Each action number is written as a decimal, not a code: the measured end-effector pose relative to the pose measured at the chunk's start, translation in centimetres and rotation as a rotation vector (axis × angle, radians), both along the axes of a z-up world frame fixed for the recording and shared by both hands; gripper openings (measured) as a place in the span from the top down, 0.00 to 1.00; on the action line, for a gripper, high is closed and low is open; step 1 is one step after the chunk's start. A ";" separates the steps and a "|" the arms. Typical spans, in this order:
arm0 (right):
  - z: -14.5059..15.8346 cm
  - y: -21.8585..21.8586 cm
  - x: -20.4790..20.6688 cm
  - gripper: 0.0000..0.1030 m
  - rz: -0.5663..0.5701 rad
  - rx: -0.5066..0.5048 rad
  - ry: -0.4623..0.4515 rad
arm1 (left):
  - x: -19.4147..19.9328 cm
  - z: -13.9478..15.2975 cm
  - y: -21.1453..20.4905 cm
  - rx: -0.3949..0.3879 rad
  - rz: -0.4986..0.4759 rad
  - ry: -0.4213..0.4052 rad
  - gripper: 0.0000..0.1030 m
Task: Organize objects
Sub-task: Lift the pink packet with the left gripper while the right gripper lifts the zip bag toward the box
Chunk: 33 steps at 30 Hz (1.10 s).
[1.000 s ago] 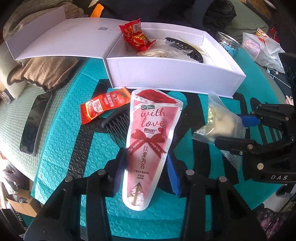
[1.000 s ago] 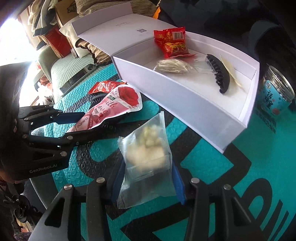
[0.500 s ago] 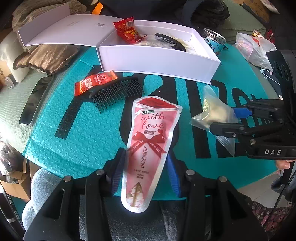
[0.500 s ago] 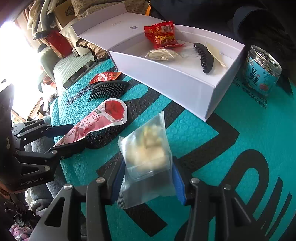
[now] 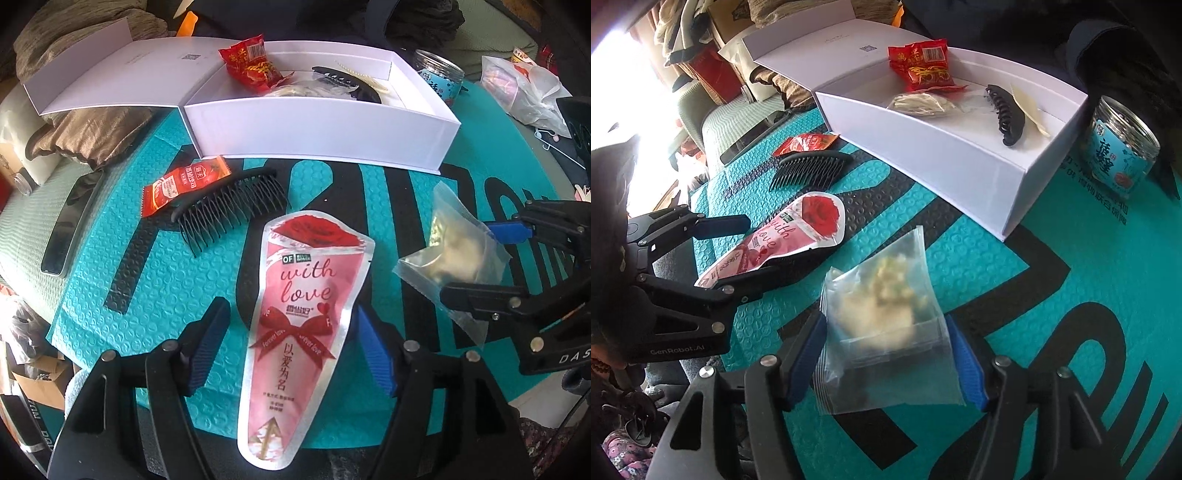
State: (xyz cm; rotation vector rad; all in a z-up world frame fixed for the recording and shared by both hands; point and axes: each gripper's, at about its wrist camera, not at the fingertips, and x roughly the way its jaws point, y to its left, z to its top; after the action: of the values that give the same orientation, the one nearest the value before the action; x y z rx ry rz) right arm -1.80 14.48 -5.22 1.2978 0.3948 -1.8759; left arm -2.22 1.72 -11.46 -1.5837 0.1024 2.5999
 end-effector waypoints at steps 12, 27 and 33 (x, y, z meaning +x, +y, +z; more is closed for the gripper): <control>-0.4 -1.1 1.1 0.17 0.044 0.017 0.033 | -0.2 0.1 -0.3 0.011 -0.006 0.035 0.58; 0.0 -1.5 1.6 0.85 -0.001 0.033 0.089 | 0.8 0.7 -2.0 0.104 0.084 0.054 0.65; 0.5 -1.2 2.0 0.86 -0.004 -0.007 0.070 | 1.5 1.8 -2.3 0.114 0.098 0.073 0.65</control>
State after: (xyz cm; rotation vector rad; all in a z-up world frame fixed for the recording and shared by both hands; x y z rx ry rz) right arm 0.18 13.25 -4.75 1.2319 0.4224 -1.9278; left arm -0.75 -0.58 -9.71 -1.4927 -0.1188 2.6835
